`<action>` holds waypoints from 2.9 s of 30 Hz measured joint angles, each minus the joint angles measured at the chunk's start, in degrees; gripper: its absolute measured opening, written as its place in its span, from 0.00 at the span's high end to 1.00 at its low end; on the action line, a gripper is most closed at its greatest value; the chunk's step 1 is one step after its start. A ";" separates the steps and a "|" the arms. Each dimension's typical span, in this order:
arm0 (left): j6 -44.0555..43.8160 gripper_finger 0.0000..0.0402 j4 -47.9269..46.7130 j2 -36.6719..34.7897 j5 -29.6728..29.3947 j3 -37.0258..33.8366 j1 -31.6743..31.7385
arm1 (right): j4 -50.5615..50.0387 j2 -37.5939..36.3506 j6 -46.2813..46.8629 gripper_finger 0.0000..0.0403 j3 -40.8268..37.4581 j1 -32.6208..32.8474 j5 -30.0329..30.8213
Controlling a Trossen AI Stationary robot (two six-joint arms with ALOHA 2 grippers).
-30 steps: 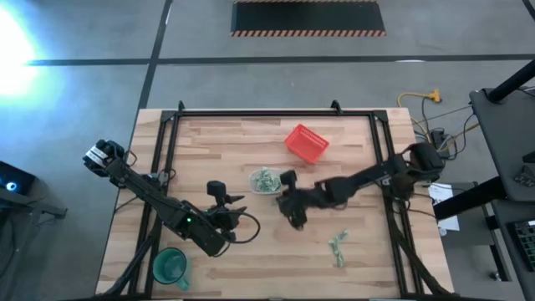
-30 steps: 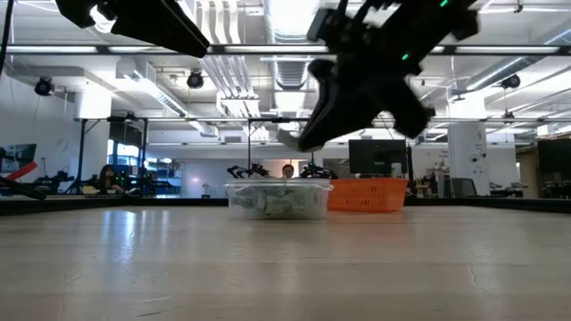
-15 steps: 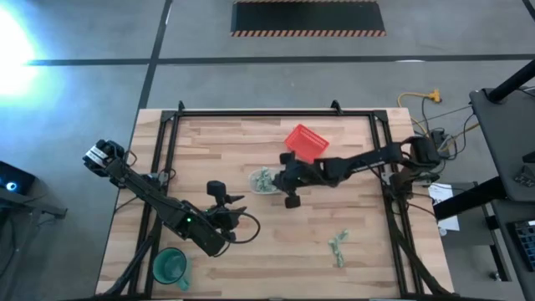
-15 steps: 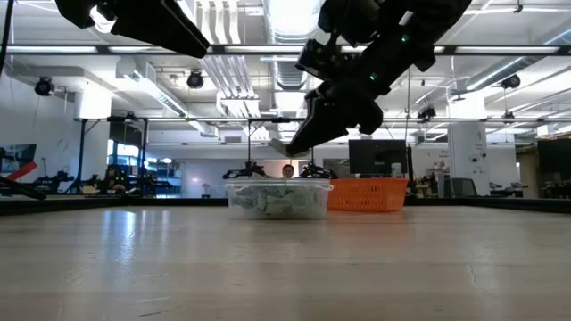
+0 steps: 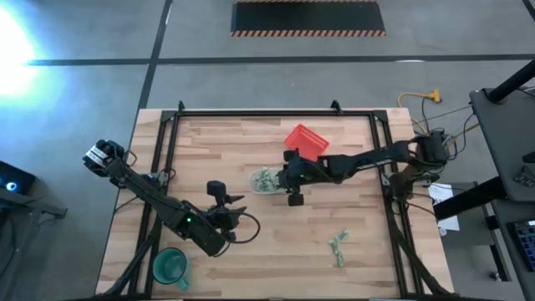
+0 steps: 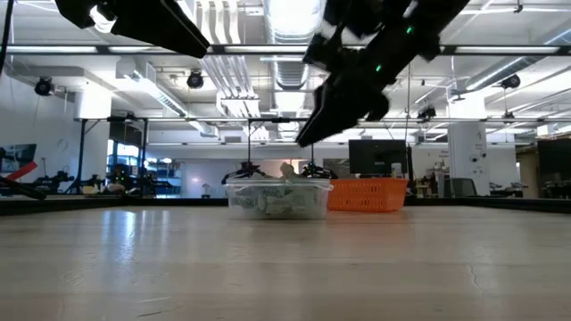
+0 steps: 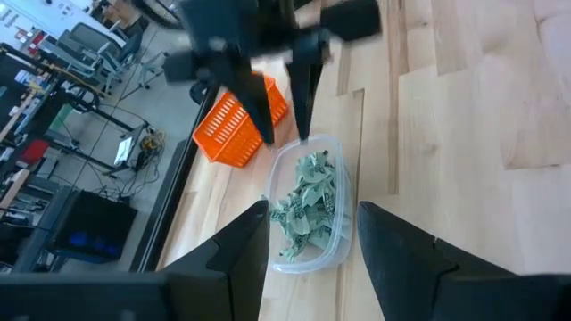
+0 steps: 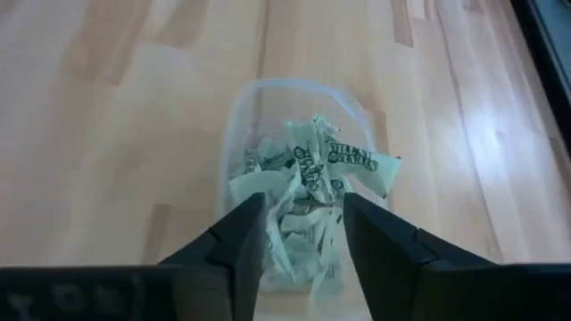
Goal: Pick and place items into bin
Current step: Put the stevia packet into the transparent bin
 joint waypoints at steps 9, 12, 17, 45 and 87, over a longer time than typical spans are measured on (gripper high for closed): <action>-0.09 0.61 0.12 0.00 0.27 -0.04 -0.02 | -22.57 -13.68 11.18 0.66 -0.73 10.67 0.54; -0.11 0.61 0.30 0.00 0.33 -0.09 -0.02 | -27.17 -16.93 16.91 0.67 -3.02 17.10 1.01; -0.12 0.61 0.56 0.00 0.39 -0.11 -0.02 | -26.84 -20.65 25.48 0.70 -8.94 27.89 1.06; -0.24 0.61 1.17 0.00 0.44 -0.96 0.00 | -22.36 -21.04 55.23 0.80 -24.84 42.55 2.44; -0.18 0.61 1.59 0.00 0.42 -1.27 0.00 | -13.99 -17.43 51.70 0.78 -29.64 42.59 7.42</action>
